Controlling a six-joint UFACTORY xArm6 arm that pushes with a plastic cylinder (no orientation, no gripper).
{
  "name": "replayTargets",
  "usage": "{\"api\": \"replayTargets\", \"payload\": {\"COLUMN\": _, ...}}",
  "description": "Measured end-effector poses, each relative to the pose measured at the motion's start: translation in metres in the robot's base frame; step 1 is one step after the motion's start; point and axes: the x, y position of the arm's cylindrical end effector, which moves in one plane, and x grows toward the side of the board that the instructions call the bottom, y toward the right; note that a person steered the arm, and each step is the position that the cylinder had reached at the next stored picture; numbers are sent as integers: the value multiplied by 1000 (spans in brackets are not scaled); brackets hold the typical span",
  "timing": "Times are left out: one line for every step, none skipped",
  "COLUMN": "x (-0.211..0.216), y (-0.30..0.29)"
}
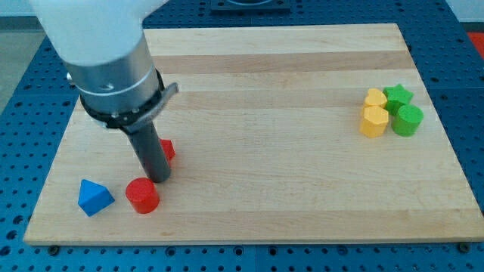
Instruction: Push the red star horizontal to the blue cube
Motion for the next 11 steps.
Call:
{"api": "replayTargets", "payload": {"x": -23, "y": -17}}
{"api": "replayTargets", "payload": {"x": -42, "y": -21}}
{"api": "replayTargets", "payload": {"x": -44, "y": -10}}
{"api": "replayTargets", "payload": {"x": -45, "y": -2}}
{"api": "replayTargets", "payload": {"x": -53, "y": -2}}
{"api": "replayTargets", "payload": {"x": -68, "y": -2}}
{"api": "replayTargets", "payload": {"x": -80, "y": -2}}
{"api": "replayTargets", "payload": {"x": -90, "y": -7}}
{"api": "replayTargets", "payload": {"x": -90, "y": 3}}
{"api": "replayTargets", "payload": {"x": -94, "y": 27}}
{"api": "replayTargets", "payload": {"x": -108, "y": 29}}
